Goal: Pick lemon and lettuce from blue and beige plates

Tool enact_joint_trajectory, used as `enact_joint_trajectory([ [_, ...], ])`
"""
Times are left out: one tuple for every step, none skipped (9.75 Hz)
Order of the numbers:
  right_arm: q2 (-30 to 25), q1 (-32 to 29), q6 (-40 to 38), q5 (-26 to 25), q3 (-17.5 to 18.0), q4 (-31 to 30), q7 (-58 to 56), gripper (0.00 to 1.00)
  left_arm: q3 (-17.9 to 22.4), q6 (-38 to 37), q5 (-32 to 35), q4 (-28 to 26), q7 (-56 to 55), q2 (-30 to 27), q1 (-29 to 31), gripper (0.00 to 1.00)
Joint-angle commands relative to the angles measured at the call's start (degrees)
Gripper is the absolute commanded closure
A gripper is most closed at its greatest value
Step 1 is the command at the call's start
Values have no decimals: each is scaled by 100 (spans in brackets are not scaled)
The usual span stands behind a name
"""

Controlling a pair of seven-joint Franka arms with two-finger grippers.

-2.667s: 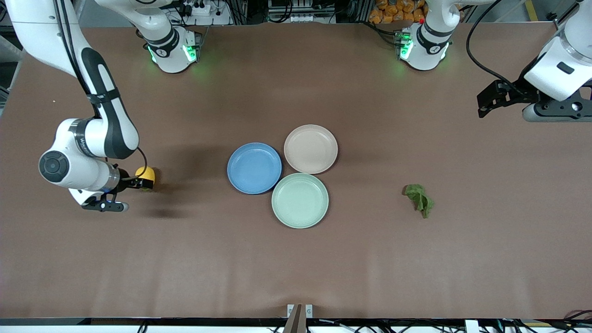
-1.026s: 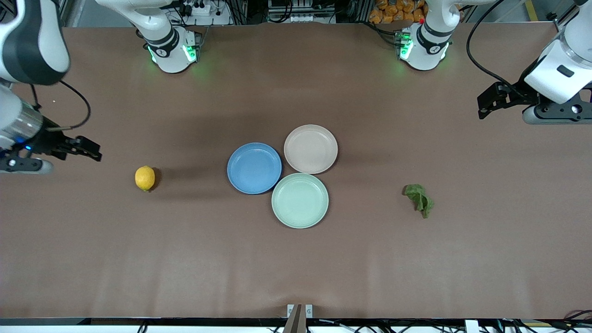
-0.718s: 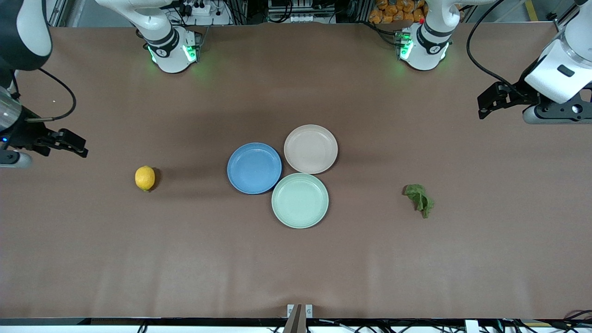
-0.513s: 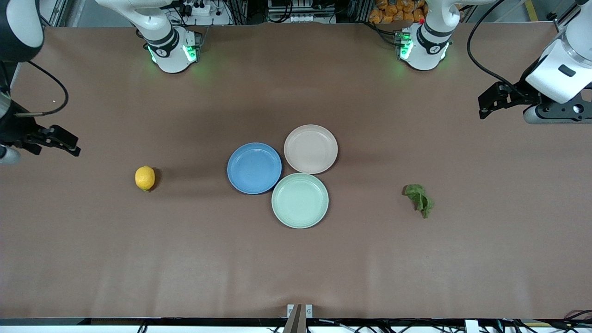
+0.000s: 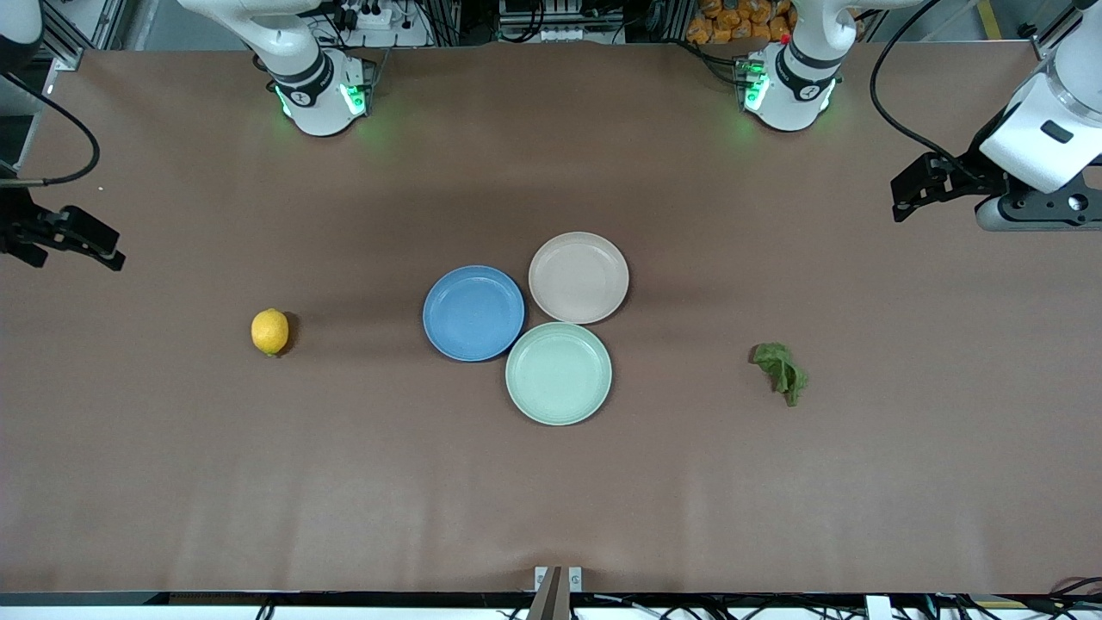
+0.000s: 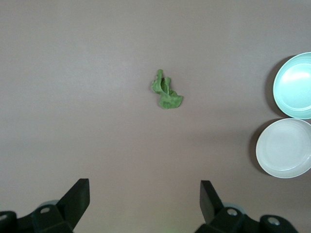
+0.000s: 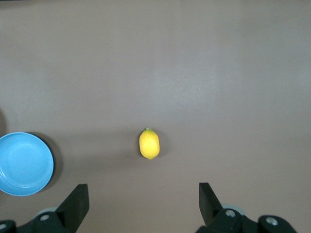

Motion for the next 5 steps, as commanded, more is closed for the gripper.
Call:
enact_joint_trajectory([
  [-27, -137, -252, -87, 104, 94, -40, 0, 1, -118, -128, 89, 137, -9, 44, 0],
  [-45, -137, -392, -96, 104, 190, -40, 0, 1, -118, -128, 89, 137, -9, 44, 0],
  [-45, -137, -550, -87, 104, 243, -40, 0, 1, -118, -128, 89, 137, -9, 44, 0],
  [-45, -172, -552, -52, 95, 235, -49, 0, 1, -118, -128, 89, 137, -9, 44, 0],
  [-45, -155, -534, -52, 95, 235, -58, 0, 1, -118, -128, 89, 137, -9, 44, 0],
])
